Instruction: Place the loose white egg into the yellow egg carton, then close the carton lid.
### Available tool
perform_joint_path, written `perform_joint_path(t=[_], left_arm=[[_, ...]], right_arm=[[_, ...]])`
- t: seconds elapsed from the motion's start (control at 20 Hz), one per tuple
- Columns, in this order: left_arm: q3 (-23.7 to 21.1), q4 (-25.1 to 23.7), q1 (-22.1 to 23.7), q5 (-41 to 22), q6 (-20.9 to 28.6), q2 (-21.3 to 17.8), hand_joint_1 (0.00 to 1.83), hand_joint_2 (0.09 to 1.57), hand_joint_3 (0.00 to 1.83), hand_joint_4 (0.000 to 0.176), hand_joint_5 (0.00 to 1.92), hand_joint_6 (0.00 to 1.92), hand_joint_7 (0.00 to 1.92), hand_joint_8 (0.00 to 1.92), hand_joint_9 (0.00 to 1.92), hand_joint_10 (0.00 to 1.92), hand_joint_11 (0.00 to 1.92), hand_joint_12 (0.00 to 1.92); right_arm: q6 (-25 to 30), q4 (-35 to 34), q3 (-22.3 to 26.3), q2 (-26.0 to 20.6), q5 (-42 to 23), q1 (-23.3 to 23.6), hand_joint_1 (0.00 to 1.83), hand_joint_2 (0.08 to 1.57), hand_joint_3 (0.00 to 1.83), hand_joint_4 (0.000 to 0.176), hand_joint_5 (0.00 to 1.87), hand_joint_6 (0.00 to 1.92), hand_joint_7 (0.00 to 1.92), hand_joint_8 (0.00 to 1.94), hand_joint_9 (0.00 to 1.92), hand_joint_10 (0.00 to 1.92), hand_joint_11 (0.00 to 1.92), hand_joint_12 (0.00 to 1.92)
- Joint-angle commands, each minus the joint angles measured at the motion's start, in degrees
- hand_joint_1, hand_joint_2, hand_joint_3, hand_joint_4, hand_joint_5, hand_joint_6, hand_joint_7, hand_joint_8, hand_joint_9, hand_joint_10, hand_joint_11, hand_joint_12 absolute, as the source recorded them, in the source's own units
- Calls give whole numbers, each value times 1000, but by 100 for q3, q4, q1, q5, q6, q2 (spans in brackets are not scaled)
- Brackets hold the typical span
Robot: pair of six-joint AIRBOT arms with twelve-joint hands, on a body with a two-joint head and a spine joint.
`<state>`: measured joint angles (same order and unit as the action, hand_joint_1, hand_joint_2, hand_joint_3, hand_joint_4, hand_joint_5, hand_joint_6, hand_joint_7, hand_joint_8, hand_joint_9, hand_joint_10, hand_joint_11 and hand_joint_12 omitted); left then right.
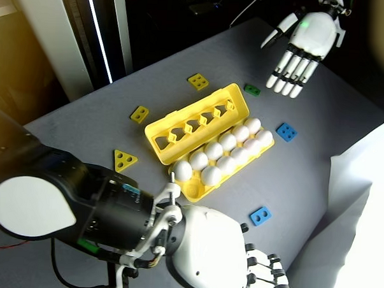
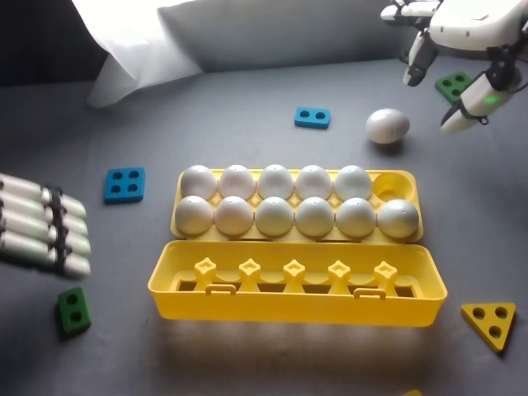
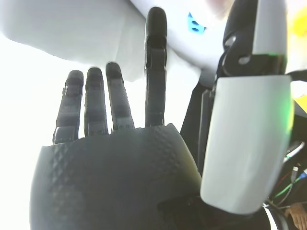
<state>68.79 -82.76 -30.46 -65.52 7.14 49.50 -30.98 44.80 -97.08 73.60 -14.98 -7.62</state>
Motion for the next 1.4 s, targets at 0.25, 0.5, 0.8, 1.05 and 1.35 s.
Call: perform_joint_path(t=[0.25, 0.5, 0.8, 1.05, 1.35], left_arm=[[-102, 433, -138, -742, 111, -22, 0, 1242, 0, 0, 160, 12, 161, 13, 119, 17, 42, 25], [-171, 435, -239, -778, 126, 28, 0, 1243, 0, 0, 172, 0, 182, 0, 137, 3, 74, 62], [-203, 475, -212, -676, 131, 42, 0, 1245, 1, 0, 198, 8, 211, 10, 175, 13, 93, 95], [-242, 474, -124, -623, 235, 55, 0, 1244, 0, 0, 196, 5, 202, 5, 162, 5, 48, 89], [-257, 462, -65, -622, 247, 54, 0, 1245, 0, 0, 179, 0, 188, 0, 146, 0, 21, 86]], right_arm=[[-27, -116, -118, 58, -554, -1, 817, 776, 6, 176, 908, 12, 63, 10, 0, 0, 0, 0], [704, 930, -128, 90, -943, -110, 815, 772, 1, 176, 946, 16, 122, 15, 0, 0, 0, 0], [420, 930, -282, 219, -1008, -97, 823, 785, 5, 160, 968, 12, 128, 8, 0, 0, 0, 0], [393, 930, -553, 375, -1017, -57, 845, 798, 8, 147, 984, 13, 122, 4, 0, 0, 0, 0], [387, 930, -724, 565, -1065, -14, 857, 793, 4, 135, 1020, 20, 130, 4, 0, 0, 0, 0]])
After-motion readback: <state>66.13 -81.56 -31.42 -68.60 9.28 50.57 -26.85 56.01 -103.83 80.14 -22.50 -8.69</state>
